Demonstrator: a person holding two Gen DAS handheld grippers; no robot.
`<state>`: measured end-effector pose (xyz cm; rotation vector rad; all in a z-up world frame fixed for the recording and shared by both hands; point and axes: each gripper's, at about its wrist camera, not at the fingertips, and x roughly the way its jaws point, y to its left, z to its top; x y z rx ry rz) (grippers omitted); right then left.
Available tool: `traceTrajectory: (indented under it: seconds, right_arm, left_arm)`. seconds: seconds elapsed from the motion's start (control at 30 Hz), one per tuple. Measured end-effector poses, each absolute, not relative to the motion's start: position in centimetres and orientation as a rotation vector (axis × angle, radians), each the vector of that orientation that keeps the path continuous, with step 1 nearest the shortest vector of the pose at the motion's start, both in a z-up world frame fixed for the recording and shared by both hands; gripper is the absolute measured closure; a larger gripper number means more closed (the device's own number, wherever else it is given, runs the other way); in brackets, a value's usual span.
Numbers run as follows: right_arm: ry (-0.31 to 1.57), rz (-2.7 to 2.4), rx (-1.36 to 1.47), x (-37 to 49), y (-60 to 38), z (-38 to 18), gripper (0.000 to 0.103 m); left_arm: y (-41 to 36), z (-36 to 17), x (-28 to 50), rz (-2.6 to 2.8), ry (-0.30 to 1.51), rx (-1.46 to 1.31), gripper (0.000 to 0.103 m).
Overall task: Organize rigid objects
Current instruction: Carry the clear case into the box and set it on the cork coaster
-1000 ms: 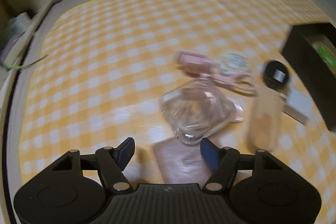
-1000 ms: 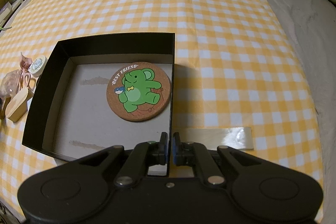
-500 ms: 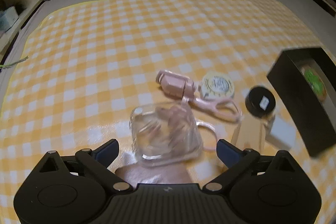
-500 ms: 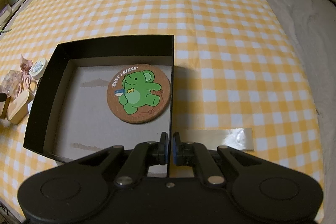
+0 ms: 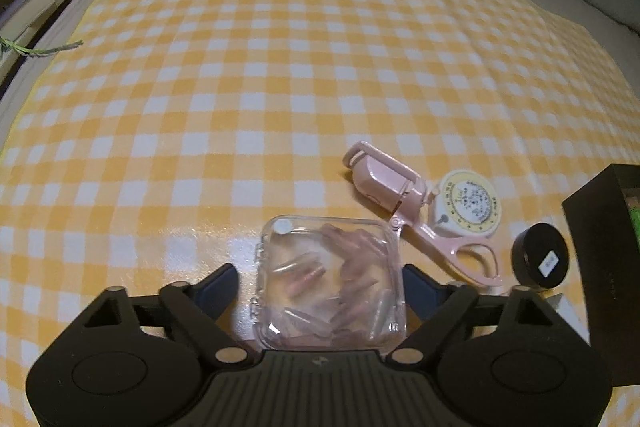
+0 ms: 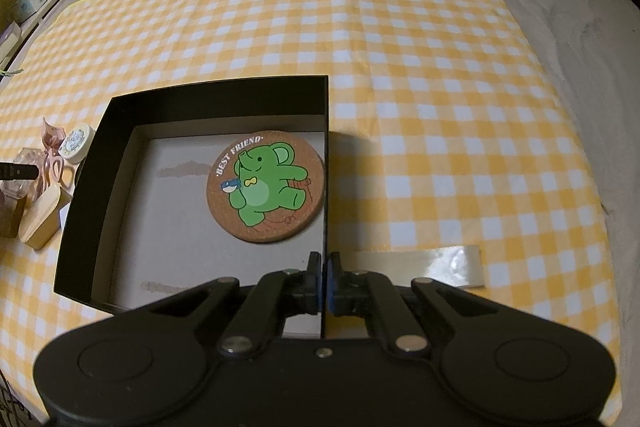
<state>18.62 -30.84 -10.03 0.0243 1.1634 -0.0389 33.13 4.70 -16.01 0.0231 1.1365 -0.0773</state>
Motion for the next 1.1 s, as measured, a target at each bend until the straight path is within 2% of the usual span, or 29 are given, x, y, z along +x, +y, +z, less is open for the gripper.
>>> traceTrajectory:
  seconds: [0.03,0.27,0.57,0.83,1.1]
  right_arm:
    - [1.164,-0.039,0.027,18.6,-30.9,-9.9,0.1]
    - [1.164,-0.041,0.03,18.5,-30.8,-10.0,0.1]
    - [1.166,-0.039,0.031,18.3,-30.7,-10.1,0.1]
    - [1.165,-0.037,0.035,18.4,-30.7,-10.2,0.1]
    - [1.165,-0.039,0.037,18.5,-30.7,-10.2,0.1]
  left_arm:
    - [4.6,-16.0,33.3,-0.071,1.134,0.035,0.026]
    - [6.4,-15.5,33.3,-0.023,1.133,-0.018,0.027]
    - [7.2,-9.9,31.6,-0.09,1.009,-0.2,0.027]
    - [-1.6,-8.1,30.4,-0.34,1.005,-0.281,0.027]
    - [-11.5,-9.3,30.2,-0.489,1.077,-0.304,0.026]
